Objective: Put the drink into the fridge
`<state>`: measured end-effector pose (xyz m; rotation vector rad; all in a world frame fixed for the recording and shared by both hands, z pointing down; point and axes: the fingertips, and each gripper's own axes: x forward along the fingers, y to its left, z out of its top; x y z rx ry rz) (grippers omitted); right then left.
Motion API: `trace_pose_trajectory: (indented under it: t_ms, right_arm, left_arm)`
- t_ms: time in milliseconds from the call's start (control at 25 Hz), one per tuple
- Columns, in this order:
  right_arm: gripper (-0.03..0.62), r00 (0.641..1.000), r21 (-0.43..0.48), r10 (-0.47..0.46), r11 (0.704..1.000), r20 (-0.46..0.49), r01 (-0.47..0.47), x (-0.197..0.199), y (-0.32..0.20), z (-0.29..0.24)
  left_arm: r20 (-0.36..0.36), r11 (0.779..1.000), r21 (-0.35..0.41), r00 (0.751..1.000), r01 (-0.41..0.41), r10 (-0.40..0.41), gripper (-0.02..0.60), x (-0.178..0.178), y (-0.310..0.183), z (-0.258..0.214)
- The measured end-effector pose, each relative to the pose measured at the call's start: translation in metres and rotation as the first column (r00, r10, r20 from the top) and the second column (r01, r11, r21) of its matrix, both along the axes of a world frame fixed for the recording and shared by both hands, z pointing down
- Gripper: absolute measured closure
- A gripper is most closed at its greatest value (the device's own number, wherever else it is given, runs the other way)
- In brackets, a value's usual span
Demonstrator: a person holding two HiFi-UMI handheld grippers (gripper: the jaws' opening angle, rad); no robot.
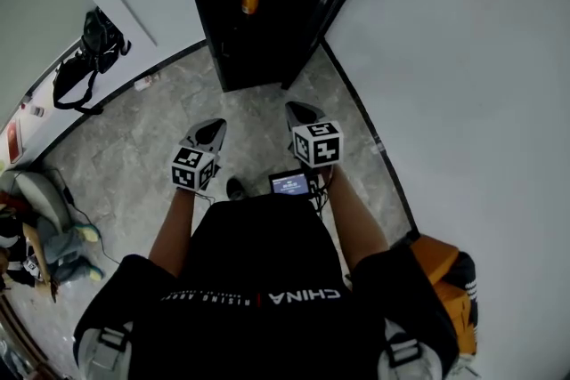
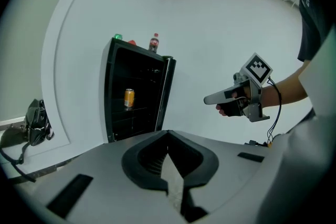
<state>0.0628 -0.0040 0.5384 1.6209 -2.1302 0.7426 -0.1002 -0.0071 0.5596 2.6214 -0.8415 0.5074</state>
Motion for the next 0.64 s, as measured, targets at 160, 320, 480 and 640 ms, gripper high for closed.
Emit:
trace_pose_trajectory:
  t_ms: [160, 320, 480, 640]
  right_arm:
    - [0.582, 1.000, 0.024, -0.017, 1.000, -0.020, 0.017, 0.013, -0.008, -0.006]
    - [0.581, 1.000, 0.016, -0.015, 1.000, 0.018, 0.015, 0.024, -0.007, 0.000]
    - [0.582, 0.998, 0.018, 0.017, 1.000, 0.054, -0.018, 0.040, -0.007, 0.004]
    - [0.582, 0.998, 0.029, 0.030, 0.999, 0.055, -0.031, 0.052, -0.001, 0.004]
  left_arm:
    - [-0.007, 1.000, 0.010, 1.000, -0.005, 0.005, 0.569, 0.014, -0.001, -0.010]
    - [-0.013, 1.000, 0.000, 1.000, -0.001, 0.001, 0.569, 0.021, -0.001, -0.014]
    - [-0.068, 0.999, -0.006, 0.996, 0.048, -0.048, 0.569, 0.023, -0.004, -0.018]
    - [-0.070, 0.998, -0.011, 0.996, 0.060, -0.061, 0.569, 0.029, -0.001, -0.018]
